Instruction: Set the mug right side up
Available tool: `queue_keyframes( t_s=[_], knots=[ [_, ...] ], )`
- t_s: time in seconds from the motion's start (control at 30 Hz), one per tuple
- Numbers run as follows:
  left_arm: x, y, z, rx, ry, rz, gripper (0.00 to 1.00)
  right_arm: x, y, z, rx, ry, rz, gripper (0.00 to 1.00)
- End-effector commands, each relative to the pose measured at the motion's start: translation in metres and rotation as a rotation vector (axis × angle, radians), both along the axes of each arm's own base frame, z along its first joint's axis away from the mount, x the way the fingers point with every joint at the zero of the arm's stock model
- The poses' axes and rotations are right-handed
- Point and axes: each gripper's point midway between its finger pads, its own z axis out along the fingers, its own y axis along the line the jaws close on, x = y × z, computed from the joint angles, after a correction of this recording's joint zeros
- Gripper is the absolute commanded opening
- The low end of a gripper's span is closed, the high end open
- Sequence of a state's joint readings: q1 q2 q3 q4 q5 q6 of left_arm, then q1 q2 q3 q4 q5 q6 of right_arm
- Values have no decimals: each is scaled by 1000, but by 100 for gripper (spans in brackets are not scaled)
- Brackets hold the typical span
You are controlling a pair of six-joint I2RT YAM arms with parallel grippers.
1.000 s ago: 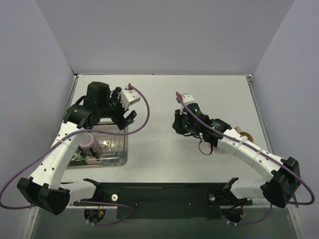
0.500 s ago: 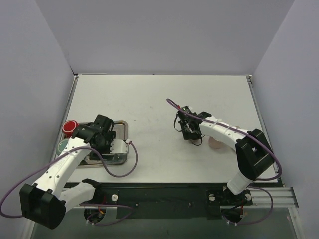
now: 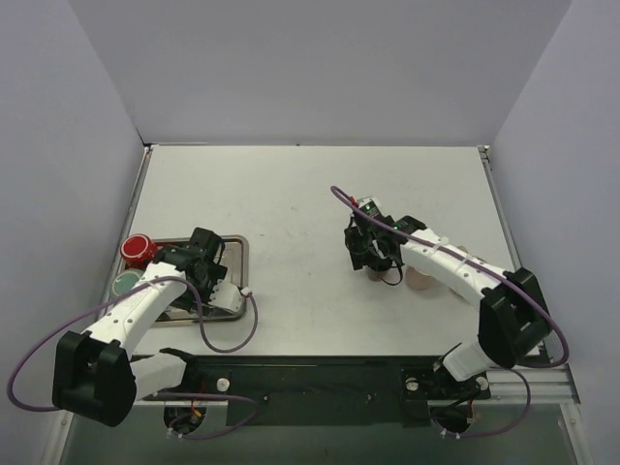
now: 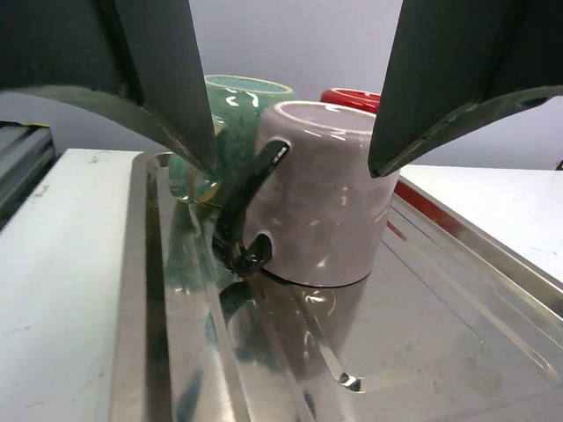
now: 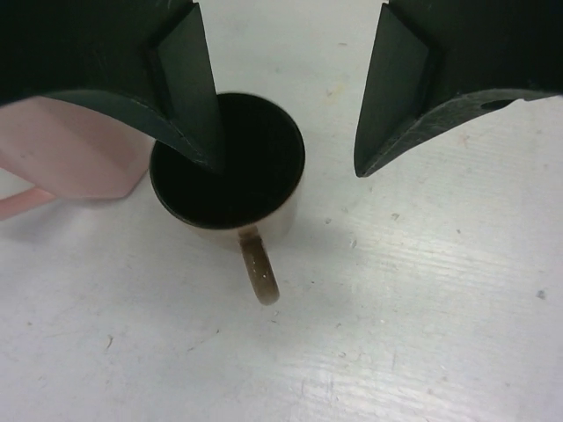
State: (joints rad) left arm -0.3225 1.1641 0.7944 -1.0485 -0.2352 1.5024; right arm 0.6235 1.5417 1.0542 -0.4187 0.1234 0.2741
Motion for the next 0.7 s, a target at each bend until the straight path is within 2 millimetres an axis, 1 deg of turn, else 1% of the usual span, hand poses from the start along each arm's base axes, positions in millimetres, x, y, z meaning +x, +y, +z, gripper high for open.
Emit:
queue_keyframes(
  t_s=[0.0, 0.03, 0.07, 0.1, 0.13, 0.2, 0.3, 0.37, 0.43, 0.47, 0.6, 0.67],
  knots=[
    [39, 3, -9, 29, -113, -54, 79, -9, -2, 38, 56, -92, 22, 56],
    [45, 5, -10, 32, -133, -48, 79, -9, -1, 43, 71, -109, 24, 56],
    [59, 1, -10, 21, -175, -48, 79, -11, 1, 44, 83, -110, 33, 56],
    [63, -1, -14, 12, -174, -43, 79, -13, 1, 49, 97, -122, 39, 56],
    [76, -6, -8, -11, -223, -38, 79, -14, 3, 52, 107, -129, 49, 56],
    [92, -15, -4, -53, -270, -28, 79, -16, 4, 58, 122, -144, 57, 56],
    [106, -24, 4, -101, -311, -6, 79, -20, 5, 59, 130, -148, 73, 56],
    [105, -27, 7, -111, -300, 4, 79, -21, 7, 59, 139, -147, 84, 56],
    [91, -30, 3, -126, -238, 10, 79, -23, 10, 58, 145, -139, 97, 56],
    [89, -33, 2, -136, -231, 8, 79, -22, 12, 59, 149, -142, 103, 56],
    [72, -22, -10, -63, -196, -55, 80, -24, 20, 60, 163, -131, 126, 56],
    [62, -16, -18, -19, -149, -90, 80, -25, 23, 61, 166, -131, 136, 57]
  ],
)
